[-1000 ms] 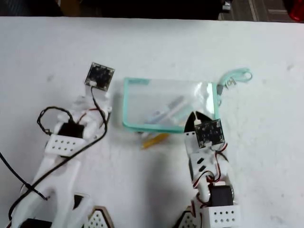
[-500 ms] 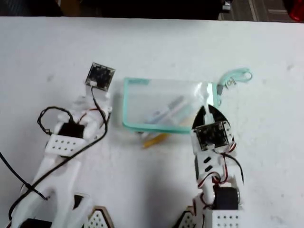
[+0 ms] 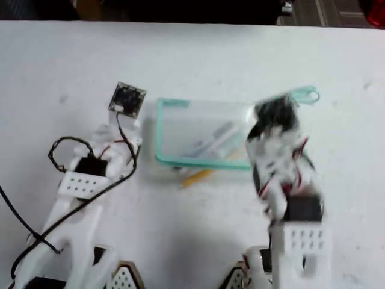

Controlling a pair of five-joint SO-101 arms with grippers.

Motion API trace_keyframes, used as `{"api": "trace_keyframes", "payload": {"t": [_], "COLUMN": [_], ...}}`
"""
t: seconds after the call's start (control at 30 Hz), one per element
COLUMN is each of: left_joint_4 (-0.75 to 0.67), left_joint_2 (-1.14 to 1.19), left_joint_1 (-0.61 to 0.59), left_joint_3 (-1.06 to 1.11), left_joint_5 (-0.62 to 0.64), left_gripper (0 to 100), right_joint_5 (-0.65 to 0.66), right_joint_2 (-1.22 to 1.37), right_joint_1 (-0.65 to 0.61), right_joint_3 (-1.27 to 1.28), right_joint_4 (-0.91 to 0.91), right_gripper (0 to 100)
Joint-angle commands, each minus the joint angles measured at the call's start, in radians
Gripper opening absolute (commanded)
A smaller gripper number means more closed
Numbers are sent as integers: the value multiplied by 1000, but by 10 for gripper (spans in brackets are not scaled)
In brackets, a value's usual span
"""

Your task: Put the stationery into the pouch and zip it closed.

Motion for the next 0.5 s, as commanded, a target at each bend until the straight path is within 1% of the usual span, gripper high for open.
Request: {"api": "trace_keyframes", "payload": {"t": [0.0, 0.07, 0.27, 0.37, 0.47], "left_joint_4": [-26, -26, -26, -26, -26], "left_joint_2": [-5, -5, -5, -5, -5], "left_joint_1": [10, 10, 10, 12, 12], "left_joint_3": [-9, -9, -9, -12, -12], "left_joint_5": [-6, -6, -6, -6, -6], "left_gripper": [24, 24, 24, 24, 24], "right_joint_5": [-181, -245, -278, -387, -454], "right_joint_2": [291, 437, 789, 934, 1087], "right_joint_1": [97, 113, 117, 133, 145], "right_joint_3": [-292, -410, -718, -829, -925], "right_joint_4": [22, 62, 153, 150, 104], "right_gripper": [38, 39, 39, 39, 39]}}
